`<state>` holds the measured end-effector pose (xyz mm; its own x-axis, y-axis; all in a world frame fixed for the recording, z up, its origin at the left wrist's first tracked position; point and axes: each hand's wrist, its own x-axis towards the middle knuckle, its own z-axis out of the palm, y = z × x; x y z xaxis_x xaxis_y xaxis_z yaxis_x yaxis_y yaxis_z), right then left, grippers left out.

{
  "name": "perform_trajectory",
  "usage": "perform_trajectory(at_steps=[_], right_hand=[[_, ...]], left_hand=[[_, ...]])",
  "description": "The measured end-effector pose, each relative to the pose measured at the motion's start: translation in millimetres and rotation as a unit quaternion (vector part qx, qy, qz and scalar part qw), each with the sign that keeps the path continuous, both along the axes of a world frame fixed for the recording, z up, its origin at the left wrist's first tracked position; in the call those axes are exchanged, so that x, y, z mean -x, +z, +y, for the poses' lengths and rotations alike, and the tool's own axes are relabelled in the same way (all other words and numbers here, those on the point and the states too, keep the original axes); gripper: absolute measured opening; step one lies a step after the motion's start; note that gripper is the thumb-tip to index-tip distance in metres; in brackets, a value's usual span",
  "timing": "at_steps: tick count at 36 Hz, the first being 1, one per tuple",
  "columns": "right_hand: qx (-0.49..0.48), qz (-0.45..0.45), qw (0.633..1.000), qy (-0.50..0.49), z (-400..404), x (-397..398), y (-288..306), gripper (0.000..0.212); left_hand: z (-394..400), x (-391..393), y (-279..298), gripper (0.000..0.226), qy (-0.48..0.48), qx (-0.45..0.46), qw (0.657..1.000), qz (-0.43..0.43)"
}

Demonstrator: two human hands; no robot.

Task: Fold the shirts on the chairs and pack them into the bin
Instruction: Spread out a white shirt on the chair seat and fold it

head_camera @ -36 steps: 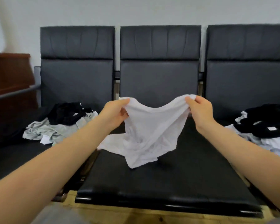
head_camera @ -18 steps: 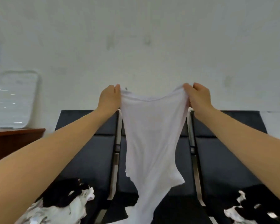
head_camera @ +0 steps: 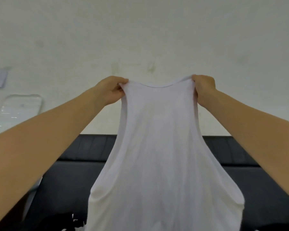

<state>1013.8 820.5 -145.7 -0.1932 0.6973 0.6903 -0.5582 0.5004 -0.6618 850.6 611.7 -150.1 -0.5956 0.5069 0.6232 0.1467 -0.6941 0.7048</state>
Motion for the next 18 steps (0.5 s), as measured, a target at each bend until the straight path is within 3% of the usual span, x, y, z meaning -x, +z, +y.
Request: perform_trajectory(at_steps=[3,6,10,12,15,18], right_hand=[[0.029,-0.032,0.999,-0.004,20.4,10.0,-21.1,0.02],[0.051,-0.072,0.996,0.003,41.3,24.0,-52.4,0.006],[0.073,-0.158,0.985,-0.005,81.2,52.3,-111.3,0.03],[0.071,-0.229,0.971,-0.019,97.2,66.3,-147.5,0.026],[0.088,-0.375,0.919,-0.085,124.1,90.9,-219.1,0.006],[0.167,-0.427,0.888,-0.042,145.5,106.0,-289.4,0.012]], left_hand=[[14.5,18.9,-27.1,0.024,0.14,0.085,0.982,0.092],[32.5,42.3,-58.4,0.021,0.246,0.155,0.945,0.151],[67.5,77.1,-112.6,0.014,0.298,0.214,0.918,0.151],[87.9,93.8,-146.1,0.014,0.295,0.251,0.913,0.124],[120.2,121.6,-216.4,0.019,0.265,0.344,0.9,0.031],[140.1,139.4,-283.5,0.023,0.196,0.388,0.899,-0.057]])
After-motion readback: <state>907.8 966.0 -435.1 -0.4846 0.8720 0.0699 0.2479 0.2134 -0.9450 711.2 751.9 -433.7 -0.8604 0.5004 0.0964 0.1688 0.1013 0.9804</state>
